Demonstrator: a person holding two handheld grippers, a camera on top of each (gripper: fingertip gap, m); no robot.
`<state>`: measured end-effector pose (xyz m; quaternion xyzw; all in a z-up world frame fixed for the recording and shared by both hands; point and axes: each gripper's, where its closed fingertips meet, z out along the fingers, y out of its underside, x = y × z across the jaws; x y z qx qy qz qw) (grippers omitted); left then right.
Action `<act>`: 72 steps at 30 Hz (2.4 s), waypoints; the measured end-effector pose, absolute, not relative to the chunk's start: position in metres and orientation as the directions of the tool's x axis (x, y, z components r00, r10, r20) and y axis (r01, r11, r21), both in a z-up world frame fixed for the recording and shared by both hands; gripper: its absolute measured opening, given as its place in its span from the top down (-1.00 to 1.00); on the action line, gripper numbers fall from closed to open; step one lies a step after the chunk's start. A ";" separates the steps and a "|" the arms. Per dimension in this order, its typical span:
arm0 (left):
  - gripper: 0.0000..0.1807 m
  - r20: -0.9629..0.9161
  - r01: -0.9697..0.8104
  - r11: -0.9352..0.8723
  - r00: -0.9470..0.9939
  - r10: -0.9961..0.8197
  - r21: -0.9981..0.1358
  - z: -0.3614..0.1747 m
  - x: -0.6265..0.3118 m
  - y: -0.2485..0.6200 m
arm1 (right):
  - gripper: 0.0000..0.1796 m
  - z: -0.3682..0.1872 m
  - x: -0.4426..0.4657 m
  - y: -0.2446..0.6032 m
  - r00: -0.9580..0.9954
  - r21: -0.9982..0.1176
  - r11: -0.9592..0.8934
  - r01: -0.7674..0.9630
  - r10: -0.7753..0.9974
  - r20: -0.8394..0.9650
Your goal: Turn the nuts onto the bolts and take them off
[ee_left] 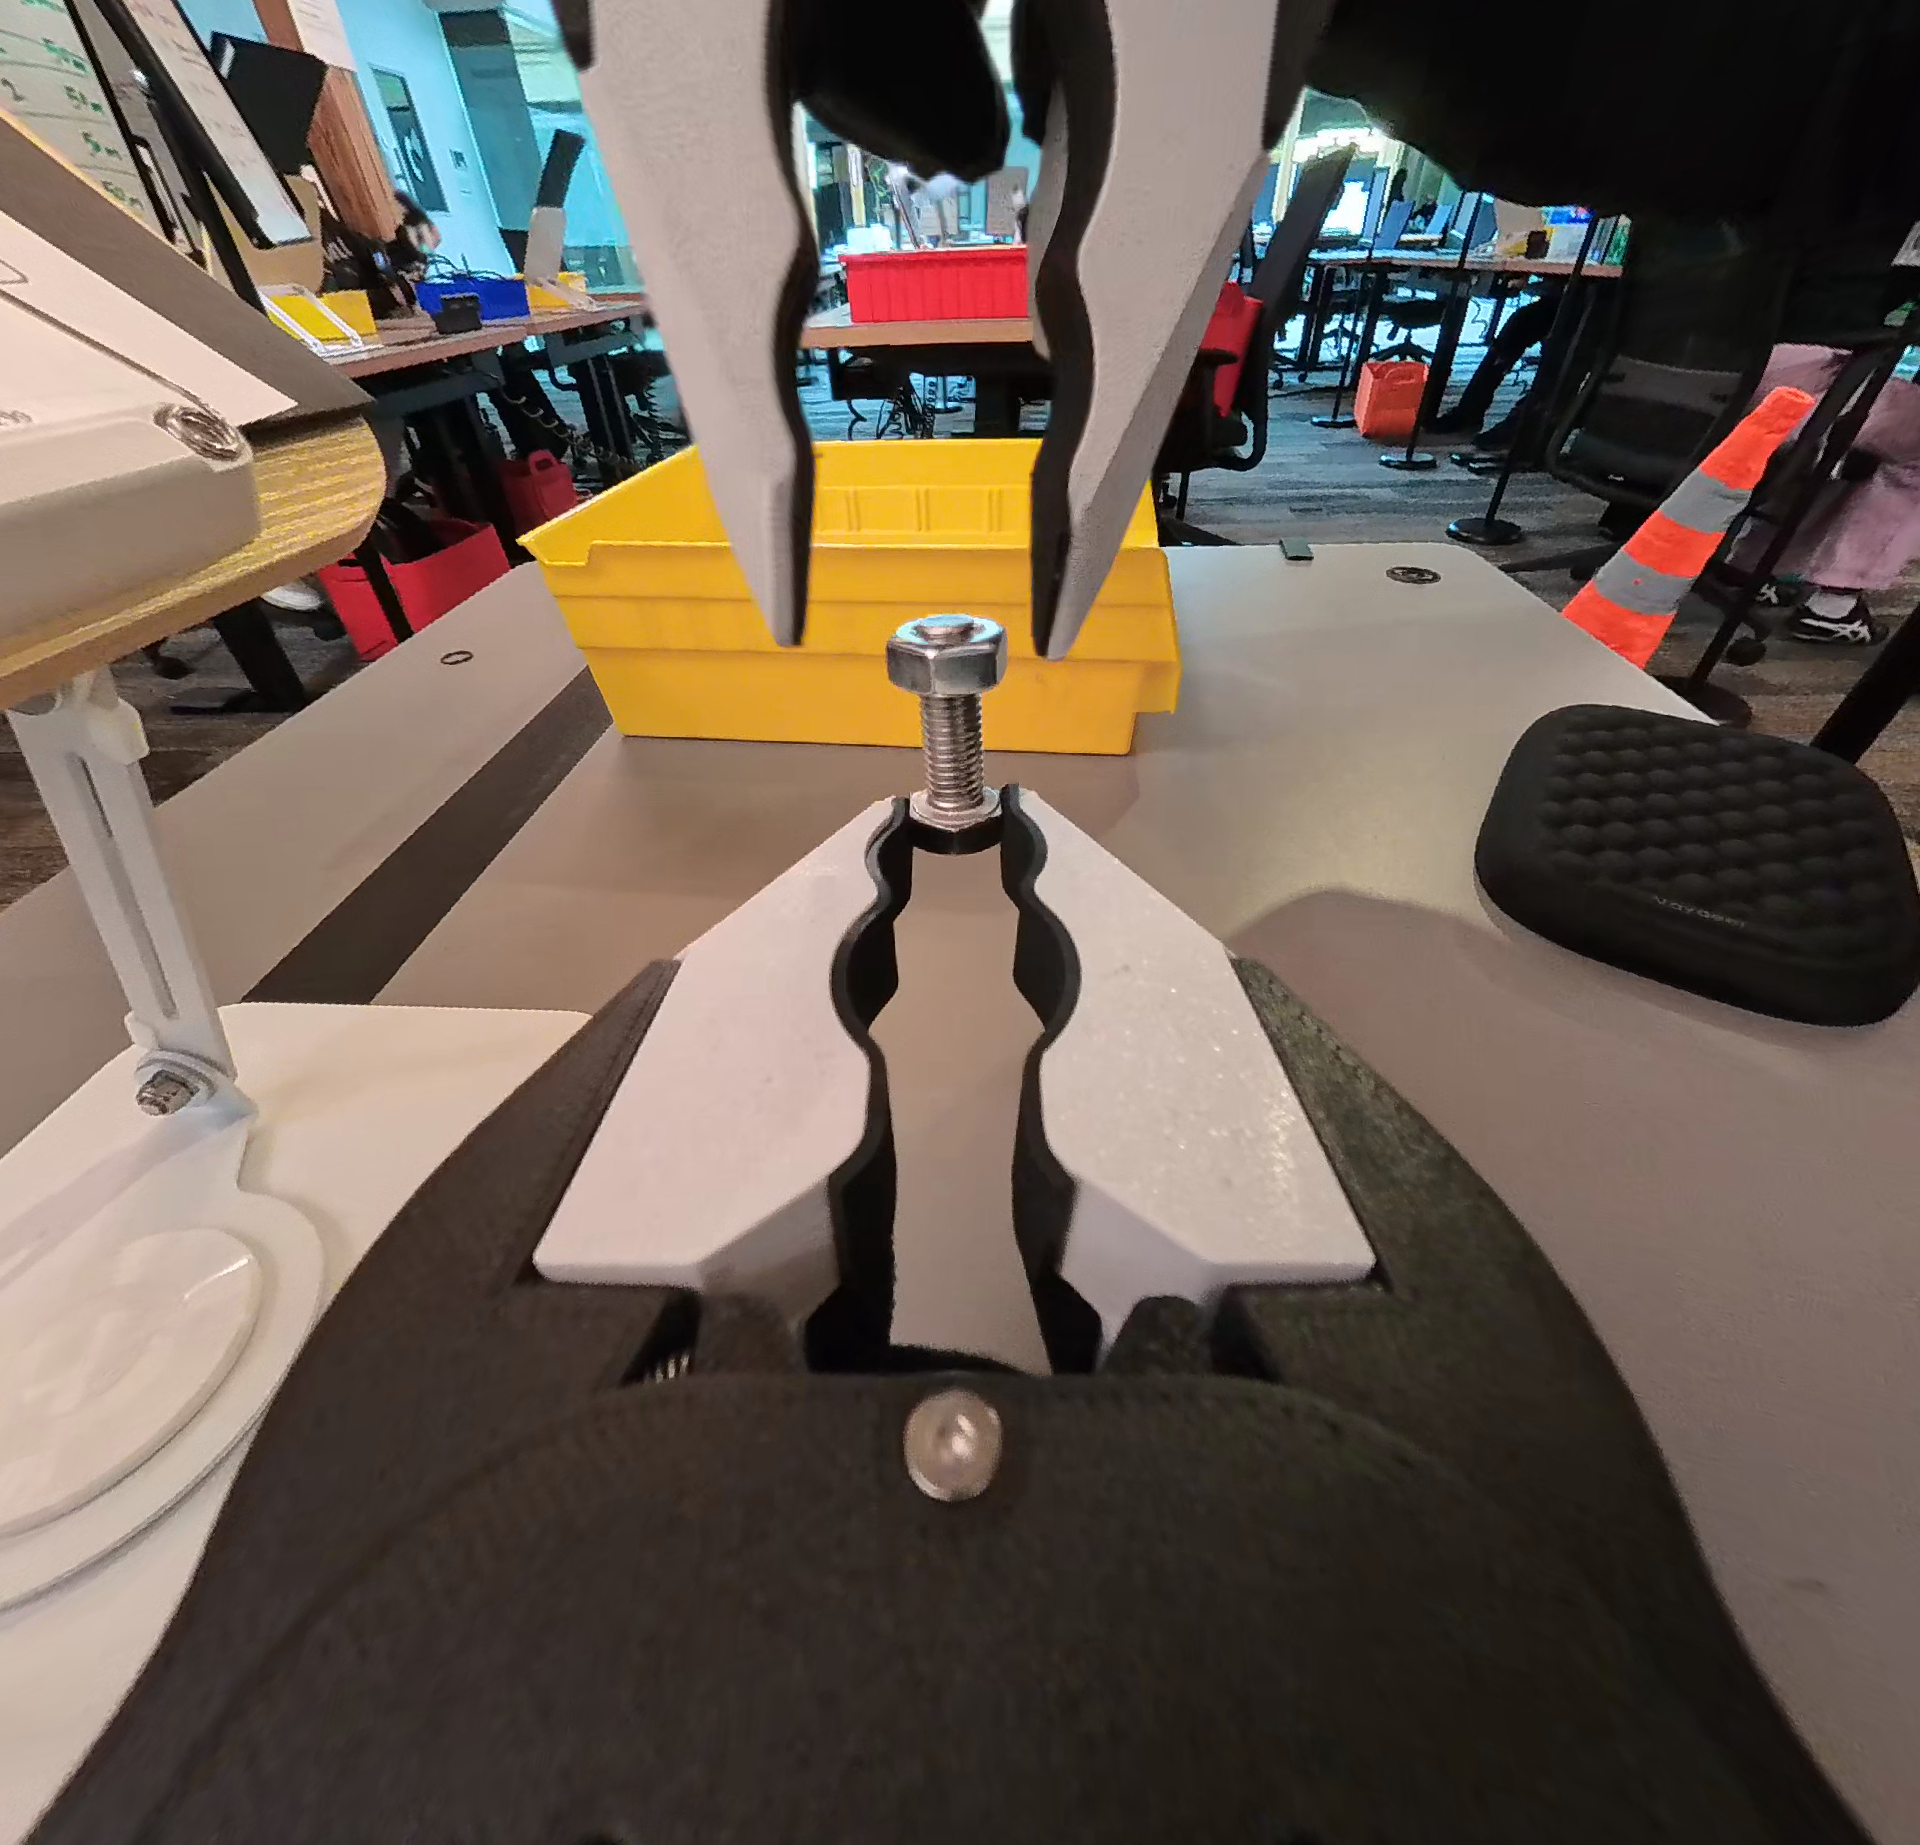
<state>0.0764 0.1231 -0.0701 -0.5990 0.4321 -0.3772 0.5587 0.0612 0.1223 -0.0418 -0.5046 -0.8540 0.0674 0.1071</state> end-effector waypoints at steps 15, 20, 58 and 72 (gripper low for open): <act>0.84 -0.031 -0.098 -0.004 0.348 -0.937 -0.995 -0.071 0.075 0.124 | 0.70 -0.045 0.060 0.115 -0.077 -0.259 0.036 0.965 0.986 -0.151; 0.84 -0.033 -0.095 0.000 0.347 -0.937 -0.995 -0.069 0.075 0.124 | 0.50 -0.037 0.063 0.118 -0.149 -0.298 0.118 0.947 0.985 -0.085; 0.65 0.043 0.048 -0.027 0.362 -0.931 -0.998 -0.044 0.072 0.124 | 0.84 -0.010 0.060 0.122 0.036 -0.920 -0.181 0.346 0.983 -0.180; 0.69 0.054 0.002 -0.058 0.402 -0.914 -0.998 -0.060 0.073 0.134 | 0.84 -0.066 0.328 0.244 0.731 -0.679 -0.578 0.454 0.677 -0.087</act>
